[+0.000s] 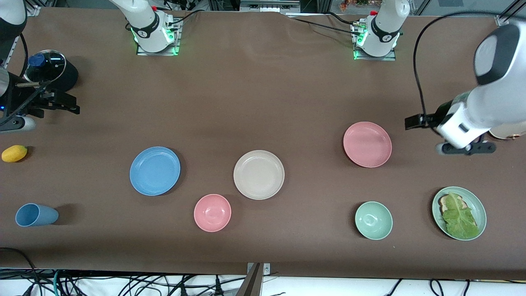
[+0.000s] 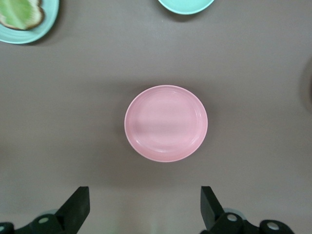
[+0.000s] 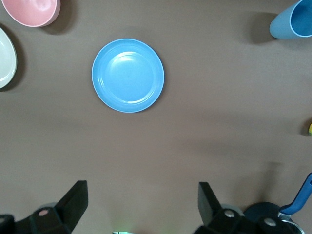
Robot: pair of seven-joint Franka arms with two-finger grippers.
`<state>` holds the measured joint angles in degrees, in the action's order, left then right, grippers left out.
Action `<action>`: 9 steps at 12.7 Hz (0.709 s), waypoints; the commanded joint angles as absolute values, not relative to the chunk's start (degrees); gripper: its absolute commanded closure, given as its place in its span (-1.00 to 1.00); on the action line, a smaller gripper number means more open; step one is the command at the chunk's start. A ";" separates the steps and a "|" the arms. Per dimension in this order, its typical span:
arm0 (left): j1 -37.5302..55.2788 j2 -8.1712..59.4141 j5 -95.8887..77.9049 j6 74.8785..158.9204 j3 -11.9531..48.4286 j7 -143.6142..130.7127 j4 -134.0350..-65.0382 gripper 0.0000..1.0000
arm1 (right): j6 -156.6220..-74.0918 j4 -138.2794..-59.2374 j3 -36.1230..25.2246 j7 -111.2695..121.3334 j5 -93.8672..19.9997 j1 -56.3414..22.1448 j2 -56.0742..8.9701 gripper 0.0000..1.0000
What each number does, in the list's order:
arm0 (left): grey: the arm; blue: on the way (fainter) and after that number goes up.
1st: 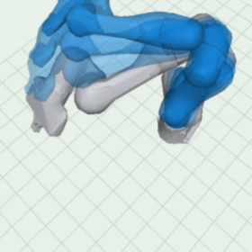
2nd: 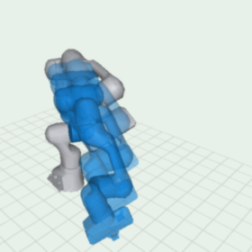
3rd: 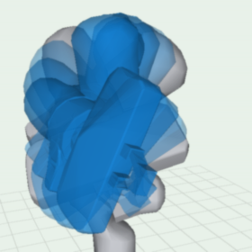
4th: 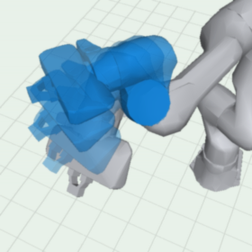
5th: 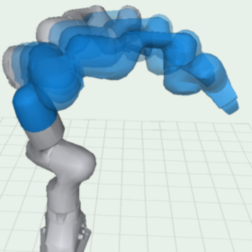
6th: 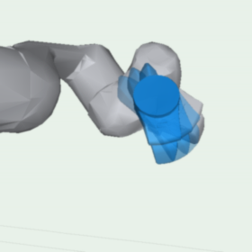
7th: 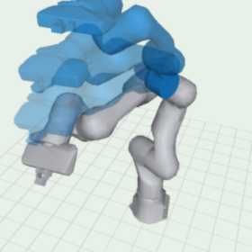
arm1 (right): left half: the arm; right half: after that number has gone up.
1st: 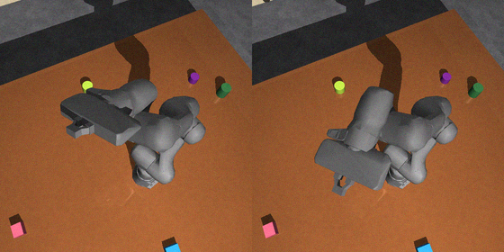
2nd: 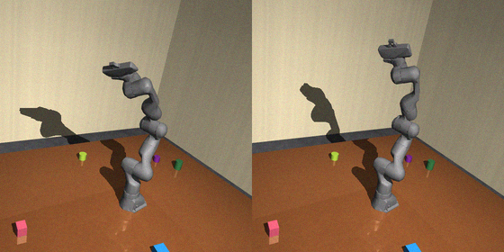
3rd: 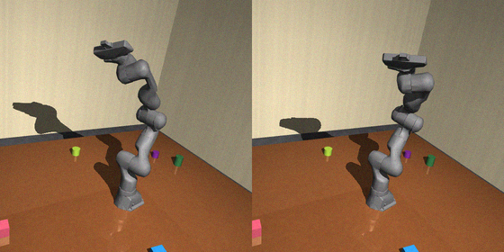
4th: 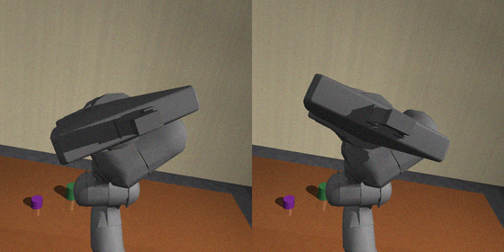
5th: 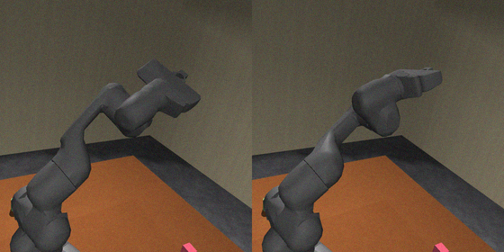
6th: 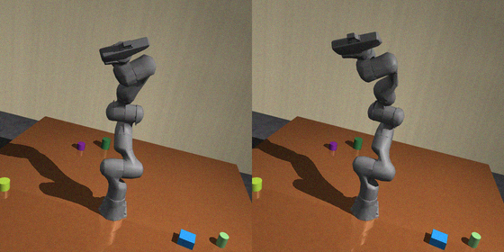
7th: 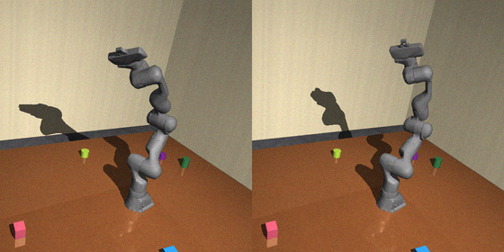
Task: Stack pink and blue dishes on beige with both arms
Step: 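Reach the left gripper down to the pink plate's rim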
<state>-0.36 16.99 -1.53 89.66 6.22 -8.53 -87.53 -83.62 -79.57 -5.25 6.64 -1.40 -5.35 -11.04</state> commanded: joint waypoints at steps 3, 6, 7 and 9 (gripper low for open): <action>0.18 26.61 -0.97 91.23 6.50 -7.91 -84.99 -1.00 | -82.79 -79.54 -5.10 6.06 -1.05 -5.10 -10.81 -1.00; -0.96 29.79 -3.42 97.88 6.50 -7.30 -87.35 -1.00 | -83.14 -79.63 -5.10 5.98 -1.14 -5.10 -10.81 -1.00; -1.05 29.71 -3.78 100.35 6.50 -5.82 -89.36 -1.00 | -83.41 -79.63 -5.01 5.98 -1.14 -5.18 -10.81 -1.00; -3.24 29.10 -6.05 106.14 6.42 0.31 -94.19 -1.00 | -83.58 -79.63 -5.01 5.98 -1.05 -5.27 -10.81 -1.00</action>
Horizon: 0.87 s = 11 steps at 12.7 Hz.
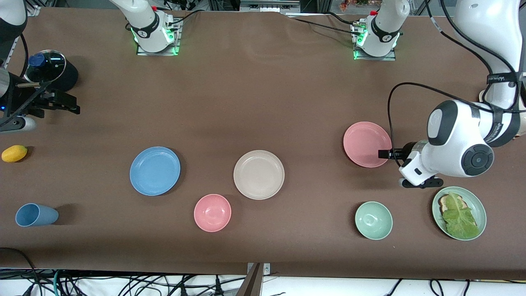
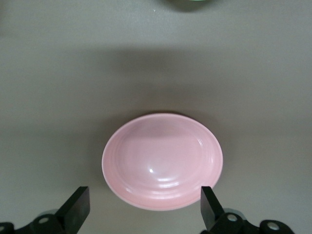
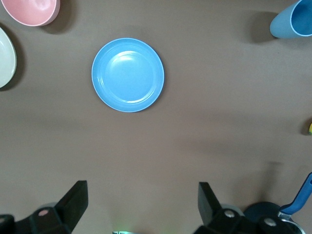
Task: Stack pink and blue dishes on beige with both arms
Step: 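Reach the left gripper down to the pink plate's rim, then grasp the pink plate rim while the right gripper reaches the blue plate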
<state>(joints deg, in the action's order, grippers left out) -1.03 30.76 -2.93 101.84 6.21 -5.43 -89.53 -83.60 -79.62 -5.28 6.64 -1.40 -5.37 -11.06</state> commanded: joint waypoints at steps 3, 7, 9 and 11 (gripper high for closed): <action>-7.63 28.31 -13.08 113.01 5.98 14.20 -101.40 -1.00 | -85.25 -79.63 -5.01 5.98 -1.05 -5.10 -11.07 -1.00; -10.19 25.93 -18.79 122.40 5.98 24.50 -111.68 -1.00 | -85.34 -79.54 -5.10 5.98 -1.32 -4.22 -11.51 -1.00; -10.28 25.14 -21.87 129.08 5.98 28.81 -117.22 -1.00 | -86.30 -79.54 -5.10 5.98 -1.49 -4.13 -13.17 -1.00; -10.28 25.14 -24.16 132.96 5.98 32.68 -120.31 -1.00 | -87.27 -79.11 -5.01 5.89 -1.85 -4.39 -18.51 -1.00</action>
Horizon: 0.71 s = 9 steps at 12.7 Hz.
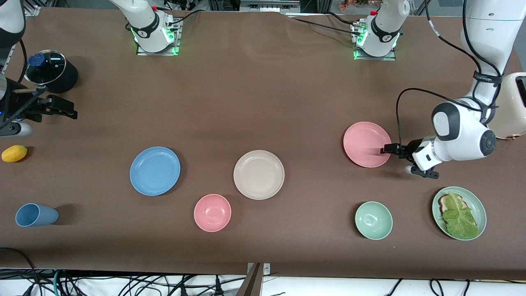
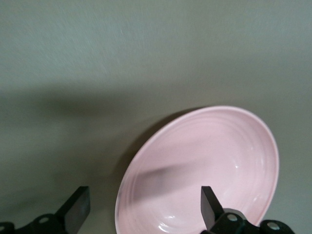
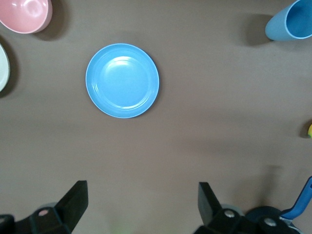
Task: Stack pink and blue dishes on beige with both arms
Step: 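Grasp the pink plate rim while the right gripper reaches the blue plate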
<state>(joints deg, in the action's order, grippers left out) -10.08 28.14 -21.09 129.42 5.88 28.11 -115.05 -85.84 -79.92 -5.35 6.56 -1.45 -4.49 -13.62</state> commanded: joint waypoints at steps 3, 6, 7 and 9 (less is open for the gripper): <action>-10.37 24.79 -26.97 133.68 5.98 36.29 -122.42 -1.00 | -91.66 -79.45 -4.83 5.80 -1.84 -4.83 -22.05 -1.00; -10.46 23.73 -27.95 138.93 5.98 38.05 -126.38 -1.00 | -95.17 -79.72 -4.83 5.80 -2.11 -4.83 -26.61 -1.00; -10.37 23.82 -27.95 139.65 5.98 38.06 -126.65 -0.72 | -98.23 -80.50 -4.83 5.80 -2.20 -4.92 -28.72 -1.00; -10.37 23.91 -28.12 139.48 5.98 37.97 -126.56 0.93 | -105.69 -84.79 -4.75 5.80 -2.11 -4.92 -30.05 -0.99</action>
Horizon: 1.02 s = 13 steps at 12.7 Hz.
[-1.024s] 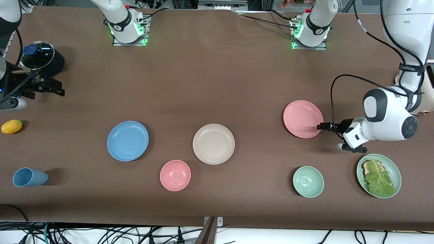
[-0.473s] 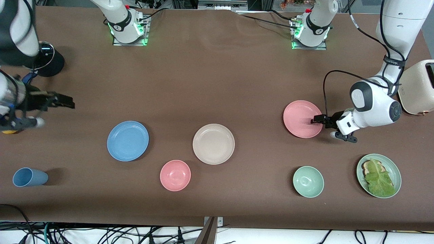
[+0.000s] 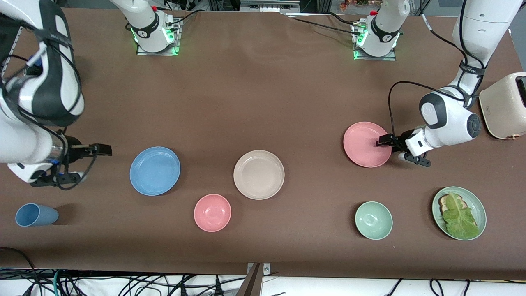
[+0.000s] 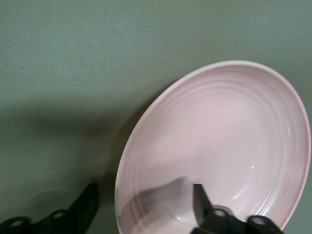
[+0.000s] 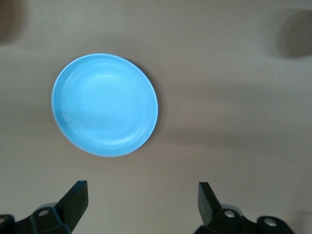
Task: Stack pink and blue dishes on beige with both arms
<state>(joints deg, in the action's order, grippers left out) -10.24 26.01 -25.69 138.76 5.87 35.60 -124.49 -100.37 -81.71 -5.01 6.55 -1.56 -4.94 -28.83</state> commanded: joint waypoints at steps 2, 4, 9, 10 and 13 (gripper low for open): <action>-10.28 23.91 -27.95 139.04 5.89 38.14 -126.30 1.00 | -118.06 -91.81 -4.66 5.89 -2.11 -5.18 -31.46 -0.99; -10.28 23.91 -27.86 138.78 5.89 38.23 -126.04 1.00 | -125.05 -96.40 -4.57 5.80 -2.11 -5.27 -31.46 -0.99; -10.28 23.73 -28.12 135.55 6.06 36.57 -123.06 1.00 | -134.37 -104.66 -4.31 3.78 -2.20 -5.45 -31.73 -0.90; -9.85 23.82 -28.21 132.48 6.24 33.69 -120.52 1.00 | -135.78 -105.72 -4.31 3.78 -2.20 -5.54 -31.82 -0.89; -7.30 23.73 -28.12 128.50 8.34 22.36 -114.62 1.00 | -139.30 -108.45 -4.31 3.78 -2.20 -5.54 -31.99 -0.67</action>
<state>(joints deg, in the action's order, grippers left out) -9.47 24.21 -26.53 130.90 7.45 27.88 -118.11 -137.09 -105.46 -4.52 4.38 -1.61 -5.49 -33.66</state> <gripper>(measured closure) 0.938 0.088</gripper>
